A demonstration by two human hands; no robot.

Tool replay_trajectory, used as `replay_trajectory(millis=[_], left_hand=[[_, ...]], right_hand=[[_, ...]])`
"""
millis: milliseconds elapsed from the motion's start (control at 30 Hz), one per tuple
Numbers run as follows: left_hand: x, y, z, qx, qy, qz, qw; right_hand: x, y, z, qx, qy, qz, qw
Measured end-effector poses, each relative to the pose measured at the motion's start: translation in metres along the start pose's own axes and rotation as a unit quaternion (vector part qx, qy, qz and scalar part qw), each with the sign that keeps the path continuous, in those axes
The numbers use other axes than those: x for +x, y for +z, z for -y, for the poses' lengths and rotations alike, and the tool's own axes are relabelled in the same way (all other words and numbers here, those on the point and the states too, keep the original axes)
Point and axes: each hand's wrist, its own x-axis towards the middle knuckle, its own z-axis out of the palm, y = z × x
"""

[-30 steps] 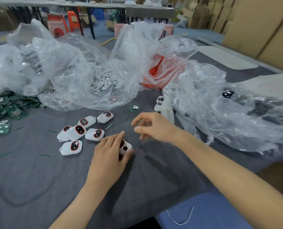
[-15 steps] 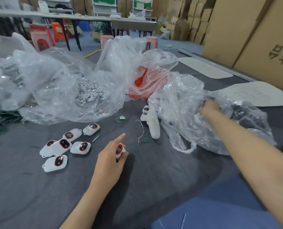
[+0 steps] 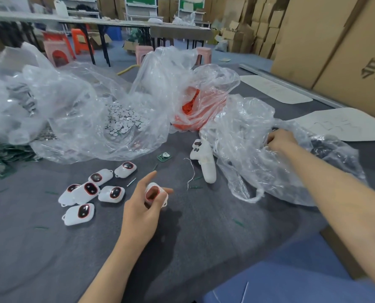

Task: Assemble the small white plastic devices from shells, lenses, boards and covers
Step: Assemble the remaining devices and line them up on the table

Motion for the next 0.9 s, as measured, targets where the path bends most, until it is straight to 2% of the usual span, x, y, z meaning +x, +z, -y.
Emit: replay_trajectory(millis=[67, 133, 200, 267, 367, 400, 467, 567, 667, 733, 900], left_hand=[[0.001, -0.002, 0.0, -0.094, -0.024, 0.0, 0.995], [0.001, -0.002, -0.001, -0.17, -0.047, -0.002, 0.984], [0.002, -0.002, -0.001, -0.166, -0.039, -0.006, 0.985], [0.002, -0.002, 0.001, -0.142, -0.028, -0.003, 0.989], [0.0, -0.003, 0.0, -0.143, -0.02, 0.011, 0.989], [0.0, -0.003, -0.001, -0.146, -0.025, 0.018, 0.989], [-0.001, -0.004, -0.003, -0.14, -0.038, 0.031, 0.989], [-0.001, -0.005, -0.005, -0.11, -0.043, 0.033, 0.992], [-0.001, -0.007, -0.006, -0.105, -0.04, 0.01, 0.994], [-0.001, -0.009, -0.007, -0.12, -0.042, -0.006, 0.992], [-0.002, -0.009, -0.012, -0.15, -0.046, -0.012, 0.987]], right_hand=[[0.0, 0.002, -0.002, 0.039, -0.015, -0.03, 0.999], [-0.003, 0.002, -0.002, 0.122, -0.002, -0.115, 0.986], [-0.013, -0.005, 0.002, 0.229, 0.021, -0.222, 0.948], [-0.031, -0.015, 0.01, 0.31, 0.013, -0.294, 0.904], [-0.081, -0.027, 0.034, 0.44, -0.055, -0.325, 0.835], [-0.102, -0.026, 0.045, 0.491, -0.09, -0.309, 0.81], [-0.146, -0.011, 0.068, 0.573, -0.174, -0.223, 0.769], [-0.201, 0.035, 0.104, 0.611, -0.244, -0.024, 0.753], [-0.223, 0.078, 0.131, 0.618, -0.19, 0.109, 0.755], [-0.225, 0.093, 0.14, 0.64, -0.139, 0.144, 0.742], [-0.224, 0.105, 0.134, 0.703, -0.073, 0.2, 0.678]])
